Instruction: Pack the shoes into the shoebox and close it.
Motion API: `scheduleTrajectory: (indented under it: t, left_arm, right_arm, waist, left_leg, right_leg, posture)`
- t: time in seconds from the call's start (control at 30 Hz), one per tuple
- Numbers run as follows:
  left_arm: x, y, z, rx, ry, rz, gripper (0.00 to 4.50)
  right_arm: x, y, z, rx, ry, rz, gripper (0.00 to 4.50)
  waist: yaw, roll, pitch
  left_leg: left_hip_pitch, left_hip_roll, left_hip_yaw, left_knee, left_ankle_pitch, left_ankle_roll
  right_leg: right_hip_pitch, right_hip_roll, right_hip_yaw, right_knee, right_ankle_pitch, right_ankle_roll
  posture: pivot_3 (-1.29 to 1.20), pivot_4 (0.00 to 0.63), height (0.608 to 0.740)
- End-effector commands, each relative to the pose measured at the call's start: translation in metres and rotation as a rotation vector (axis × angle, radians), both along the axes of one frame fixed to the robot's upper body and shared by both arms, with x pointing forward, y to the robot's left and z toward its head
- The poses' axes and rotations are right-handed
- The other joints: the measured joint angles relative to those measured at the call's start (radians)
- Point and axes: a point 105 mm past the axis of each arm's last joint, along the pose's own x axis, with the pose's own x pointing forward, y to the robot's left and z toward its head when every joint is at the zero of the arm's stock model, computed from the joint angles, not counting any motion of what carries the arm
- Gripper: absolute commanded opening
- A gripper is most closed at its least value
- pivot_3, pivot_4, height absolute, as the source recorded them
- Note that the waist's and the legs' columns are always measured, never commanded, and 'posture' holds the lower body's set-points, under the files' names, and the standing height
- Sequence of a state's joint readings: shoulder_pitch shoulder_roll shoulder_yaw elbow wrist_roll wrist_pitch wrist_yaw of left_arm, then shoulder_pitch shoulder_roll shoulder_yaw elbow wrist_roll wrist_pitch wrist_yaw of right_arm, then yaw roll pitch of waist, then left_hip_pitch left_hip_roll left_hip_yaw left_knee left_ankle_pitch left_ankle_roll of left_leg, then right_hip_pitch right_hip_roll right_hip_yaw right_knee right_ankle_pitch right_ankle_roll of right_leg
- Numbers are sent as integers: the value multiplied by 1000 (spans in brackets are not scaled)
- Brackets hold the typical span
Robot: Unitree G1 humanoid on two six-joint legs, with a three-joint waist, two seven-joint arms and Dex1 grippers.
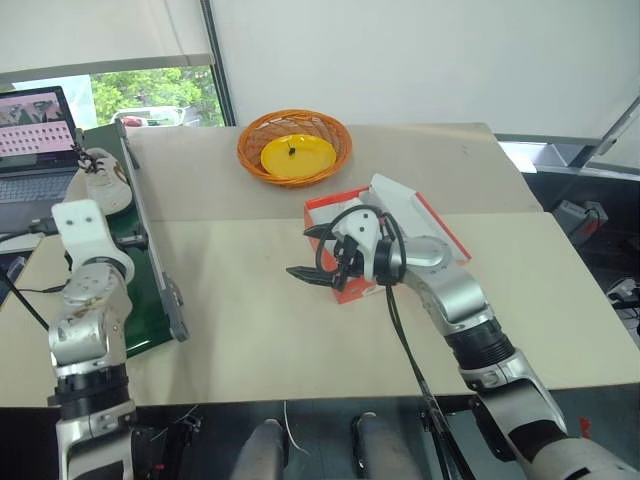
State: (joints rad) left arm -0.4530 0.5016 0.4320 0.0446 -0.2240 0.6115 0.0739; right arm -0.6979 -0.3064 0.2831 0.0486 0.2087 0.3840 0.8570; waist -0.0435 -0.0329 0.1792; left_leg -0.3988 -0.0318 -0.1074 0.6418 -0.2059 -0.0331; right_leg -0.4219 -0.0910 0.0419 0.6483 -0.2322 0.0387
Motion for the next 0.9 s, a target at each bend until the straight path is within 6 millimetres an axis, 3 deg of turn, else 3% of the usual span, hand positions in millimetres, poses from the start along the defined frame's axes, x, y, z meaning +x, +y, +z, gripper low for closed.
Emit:
scheduleTrajectory:
  t: [0.03, 0.23, 0.47, 0.63, 0.9]
  left_arm:
    - [8, 15, 20, 26, -58, 28, 4500]
    - [24, 27, 15, 0, -41, 35, 4500]
    - [30, 41, -26, -168, 101, 50, 4500]
    - [35, 31, -36, -240, 125, 20, 3049]
    - [45, -2, 3, -195, -16, -121, 509]
  right_arm:
    - [2, -3, 15, 31, -39, -26, 4426]
    - [4, -8, 13, 20, -42, -56, 4426]
    - [6, -17, 14, 10, -44, -91, 4426]
    - [6, -21, 16, 7, -45, -110, 4500]
    - [3, -21, 14, 3, -34, -112, 4500]
  waist:
    - [1, 0, 0]
    - [0, 0, 0]
    - [-3, -1, 0]
    - [-2, -1, -1]
    - [8, -2, -1]
  left_leg:
    - [0, 0, 0, 0, 0, 0]
    - [0, 0, 0, 0, 0, 0]
    - [0, 0, 0, 0, 0, 0]
    - [2, 0, 0, 0, 0, 0]
    - [5, 0, 0, 0, 3, -5]
  right_leg:
    - [0, 0, 0, 0, 0, 0]
    - [0, 0, 0, 0, 0, 0]
    - [-1, 0, -1, 1, 0, 0]
    - [0, 0, -1, 2, 0, 0]
    - [2, -1, -1, 8, 0, 0]
  posture:
    - [0, 150, 740]
    - [0, 150, 740]
    - [0, 150, 740]
    - [0, 150, 740]
    - [0, 150, 740]
